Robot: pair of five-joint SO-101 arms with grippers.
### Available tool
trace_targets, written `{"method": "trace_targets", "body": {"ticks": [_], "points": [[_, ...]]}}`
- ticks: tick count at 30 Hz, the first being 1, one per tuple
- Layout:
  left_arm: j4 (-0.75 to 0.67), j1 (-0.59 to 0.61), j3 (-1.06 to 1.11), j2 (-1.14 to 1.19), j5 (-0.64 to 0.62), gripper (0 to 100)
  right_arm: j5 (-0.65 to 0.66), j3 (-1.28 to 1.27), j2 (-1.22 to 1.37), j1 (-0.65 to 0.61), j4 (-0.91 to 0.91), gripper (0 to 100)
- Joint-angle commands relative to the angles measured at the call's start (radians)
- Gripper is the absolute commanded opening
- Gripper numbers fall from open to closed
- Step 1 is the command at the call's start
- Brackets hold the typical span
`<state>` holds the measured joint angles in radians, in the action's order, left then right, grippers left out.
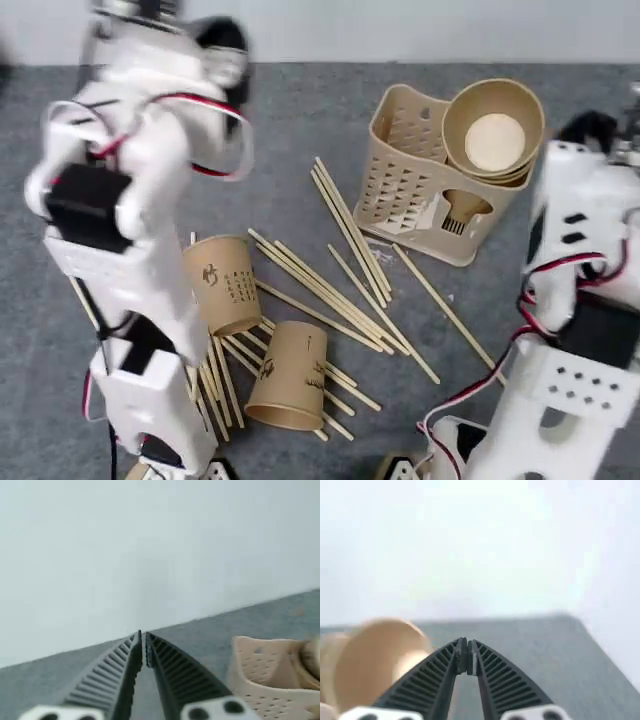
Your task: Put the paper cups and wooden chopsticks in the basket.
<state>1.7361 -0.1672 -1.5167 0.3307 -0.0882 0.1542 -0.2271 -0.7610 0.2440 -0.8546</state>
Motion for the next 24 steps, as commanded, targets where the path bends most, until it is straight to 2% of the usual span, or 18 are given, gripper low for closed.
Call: {"method": "trace_targets", "body": {"ticks": [1, 10, 17, 24], "points": [[0.021, 0.08, 0.018, -0.02, -0.012, 1, 0.0, 0.011, 0.056, -0.071, 0.097, 0.9], [0.021, 0.095, 0.019, -0.02, -0.014, 1, 0.0, 0.012, 0.323, -0.082, 0.303, 0.9], [0.021, 0.101, 0.016, -0.021, -0.014, 1, 0.002, 0.014, 0.42, -0.081, 0.318, 0.9], [0.021, 0.101, 0.021, -0.064, -0.014, 1, 0.002, 0.012, 0.34, -0.082, 0.282, 0.9]]}}
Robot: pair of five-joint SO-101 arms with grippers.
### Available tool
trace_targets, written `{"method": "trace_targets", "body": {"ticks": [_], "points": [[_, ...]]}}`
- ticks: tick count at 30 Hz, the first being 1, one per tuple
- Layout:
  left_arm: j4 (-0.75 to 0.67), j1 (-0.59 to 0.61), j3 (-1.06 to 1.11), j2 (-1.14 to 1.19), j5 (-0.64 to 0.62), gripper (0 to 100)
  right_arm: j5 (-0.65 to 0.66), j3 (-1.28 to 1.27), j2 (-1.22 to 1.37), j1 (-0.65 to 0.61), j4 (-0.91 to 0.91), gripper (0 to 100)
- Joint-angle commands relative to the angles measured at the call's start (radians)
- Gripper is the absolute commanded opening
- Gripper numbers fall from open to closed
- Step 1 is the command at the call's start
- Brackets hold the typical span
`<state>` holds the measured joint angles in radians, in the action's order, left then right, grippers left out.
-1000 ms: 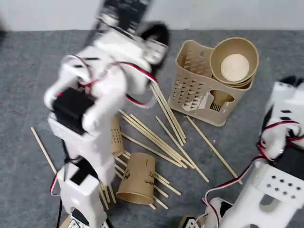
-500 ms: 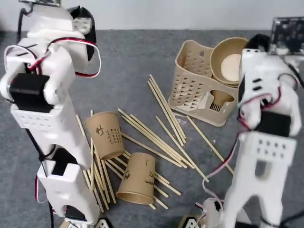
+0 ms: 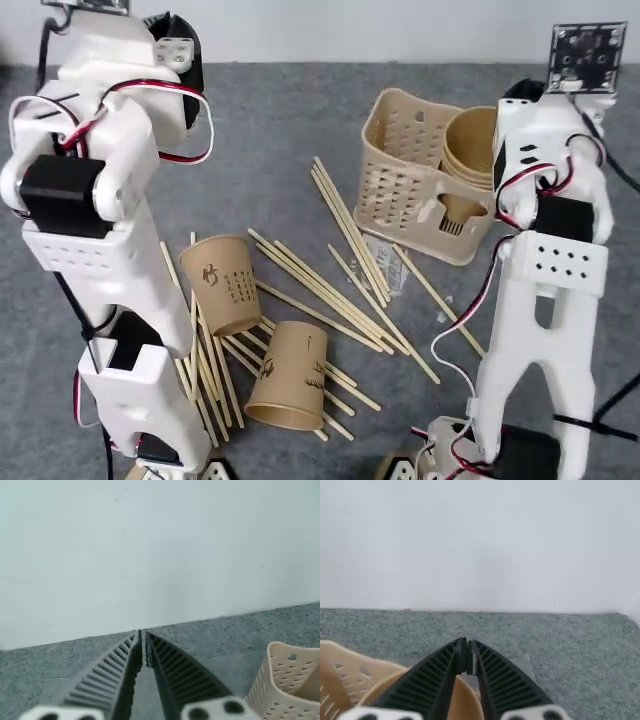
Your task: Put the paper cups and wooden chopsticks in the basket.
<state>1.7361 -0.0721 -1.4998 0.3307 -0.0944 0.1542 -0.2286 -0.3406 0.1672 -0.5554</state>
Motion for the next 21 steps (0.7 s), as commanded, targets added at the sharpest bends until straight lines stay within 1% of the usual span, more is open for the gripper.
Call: {"method": "trace_targets", "body": {"ticks": [1, 5, 7, 8, 14, 21], "points": [[0.021, 0.006, 0.004, -0.084, -0.008, 1, 0.002, 0.014, -0.105, -0.01, -0.044, 0.9], [0.021, 0.006, 0.013, -0.184, -0.006, 1, 0.009, 0.014, -0.214, -0.047, -0.197, 1.0], [0.021, 0.014, 0.068, -0.239, -0.005, 1, 0.011, 0.014, -0.251, -0.067, -0.294, 1.1], [0.021, 0.037, 0.105, -0.272, -0.005, 1, 0.011, 0.014, -0.269, -0.081, -0.343, 1.1], [0.018, 0.161, 0.447, -0.465, 0.0, 1, 0.011, 0.014, -0.334, -0.18, -0.605, 1.1], [0.015, 0.292, 0.771, -0.649, 0.097, 1, 0.011, 0.014, -0.36, -0.363, -0.891, 1.2]]}}
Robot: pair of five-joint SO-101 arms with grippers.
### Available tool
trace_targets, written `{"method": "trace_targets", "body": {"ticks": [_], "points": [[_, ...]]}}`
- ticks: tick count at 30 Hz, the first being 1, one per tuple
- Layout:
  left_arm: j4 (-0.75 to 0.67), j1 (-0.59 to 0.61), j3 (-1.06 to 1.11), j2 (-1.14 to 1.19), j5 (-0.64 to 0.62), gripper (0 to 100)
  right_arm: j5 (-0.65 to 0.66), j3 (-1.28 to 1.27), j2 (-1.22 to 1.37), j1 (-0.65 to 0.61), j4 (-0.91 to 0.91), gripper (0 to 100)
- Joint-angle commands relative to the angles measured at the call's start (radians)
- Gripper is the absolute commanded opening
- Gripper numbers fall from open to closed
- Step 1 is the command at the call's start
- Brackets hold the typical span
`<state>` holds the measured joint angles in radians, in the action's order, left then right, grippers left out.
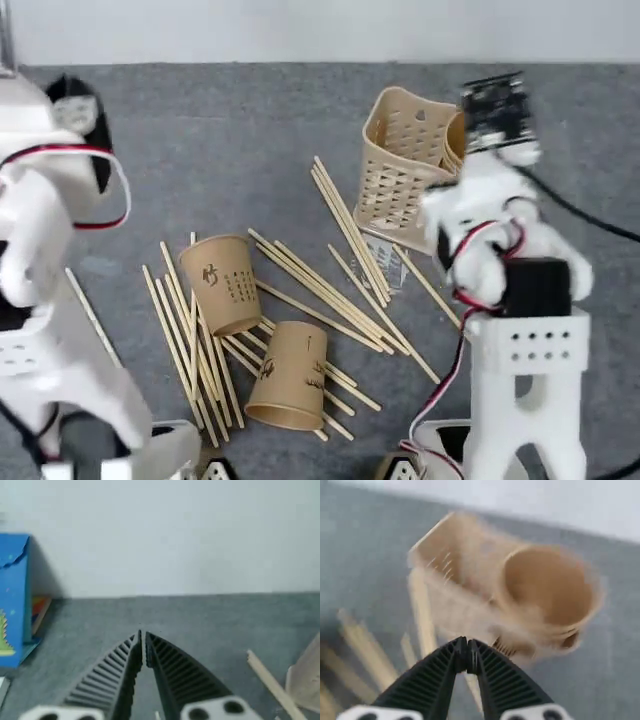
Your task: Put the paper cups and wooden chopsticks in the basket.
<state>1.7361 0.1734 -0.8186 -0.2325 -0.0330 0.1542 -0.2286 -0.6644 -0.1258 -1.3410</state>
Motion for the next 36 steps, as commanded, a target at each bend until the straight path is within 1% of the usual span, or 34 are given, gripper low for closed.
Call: {"method": "trace_targets", "body": {"ticks": [1, 7, 10, 12, 17, 20, 23, 27, 30, 33, 36], "points": [[0.015, 0.066, 0.125, -0.103, 0.043, 1, 0.011, 0.014, -0.036, -0.104, -0.142, 1.2], [0.006, 0.172, 0.331, -0.149, 0.075, 1, 0.011, 0.009, -0.038, -0.332, -0.34, 1.2], [-0.043, 0.238, 0.427, -0.152, 0.077, 1, 0.032, 0.009, -0.038, -0.455, -0.424, 2.1], [-0.084, 0.272, 0.481, -0.152, 0.077, 1, 0.058, 0.006, -0.038, -0.522, -0.455, 5.4], [-0.157, 0.328, 0.587, -0.152, 0.077, 1, 0.066, -0.057, -0.039, -0.61, -0.455, 17.7], [-0.19, 0.361, 0.63, -0.152, 0.086, 1, 0.063, -0.137, -0.044, -0.691, -0.456, 22.1], [-0.232, 0.387, 0.676, -0.149, 0.112, 1, 0.06, -0.186, -0.093, -0.762, -0.455, 22.1], [-0.302, 0.416, 0.745, -0.144, 0.112, 1, 0.054, -0.193, -0.189, -0.843, -0.455, 22.2], [-0.345, 0.419, 0.802, -0.144, 0.112, 1, -0.003, -0.239, -0.226, -0.903, -0.455, 22.3], [-0.388, 0.419, 0.872, -0.144, 0.129, 1, -0.048, -0.31, -0.226, -1.004, -0.447, 22.3], [-0.448, 0.44, 0.949, -0.144, 0.129, 1, -0.069, -0.311, -0.229, -1.093, -0.43, 22.4]]}}
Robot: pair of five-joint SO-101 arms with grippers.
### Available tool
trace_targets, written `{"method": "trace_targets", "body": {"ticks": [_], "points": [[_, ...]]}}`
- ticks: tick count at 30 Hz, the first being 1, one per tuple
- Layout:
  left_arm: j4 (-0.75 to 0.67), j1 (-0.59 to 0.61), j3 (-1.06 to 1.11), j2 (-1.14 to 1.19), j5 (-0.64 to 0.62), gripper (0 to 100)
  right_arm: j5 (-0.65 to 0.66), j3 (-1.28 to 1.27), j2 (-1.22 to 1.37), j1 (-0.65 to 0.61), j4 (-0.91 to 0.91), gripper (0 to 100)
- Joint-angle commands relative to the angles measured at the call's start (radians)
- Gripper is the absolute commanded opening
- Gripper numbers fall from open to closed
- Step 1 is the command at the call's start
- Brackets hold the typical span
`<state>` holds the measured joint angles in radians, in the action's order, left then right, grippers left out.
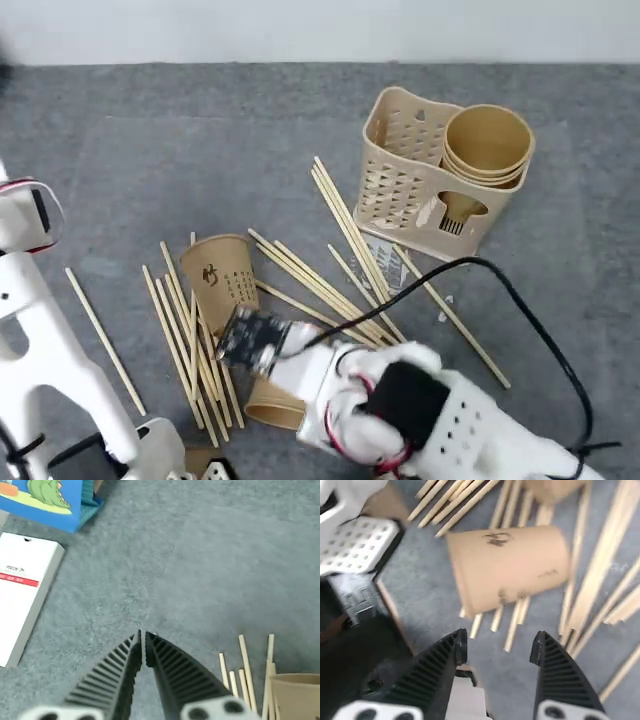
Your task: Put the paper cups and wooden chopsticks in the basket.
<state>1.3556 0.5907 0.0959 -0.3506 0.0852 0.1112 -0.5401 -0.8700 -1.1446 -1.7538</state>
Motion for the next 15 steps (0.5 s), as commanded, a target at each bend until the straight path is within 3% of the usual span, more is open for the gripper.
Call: {"method": "trace_targets", "body": {"ticks": [1, 6, 11, 15], "points": [[-0.091, 0.029, 0.058, -0.026, 0.011, 1, -0.029, 0.0, -0.022, -0.099, -0.007, 22.4], [-0.178, 0.072, 0.145, -0.026, 0.012, 1, -0.028, -0.009, -0.019, -0.154, 0.031, 23.6], [-0.236, 0.086, 0.217, -0.026, 0.014, 1, -0.026, -0.075, -0.019, -0.156, 0.101, 37.4], [-0.272, 0.086, 0.262, -0.026, 0.014, 1, -0.025, -0.21, -0.019, -0.185, 0.22, 37.6]]}}
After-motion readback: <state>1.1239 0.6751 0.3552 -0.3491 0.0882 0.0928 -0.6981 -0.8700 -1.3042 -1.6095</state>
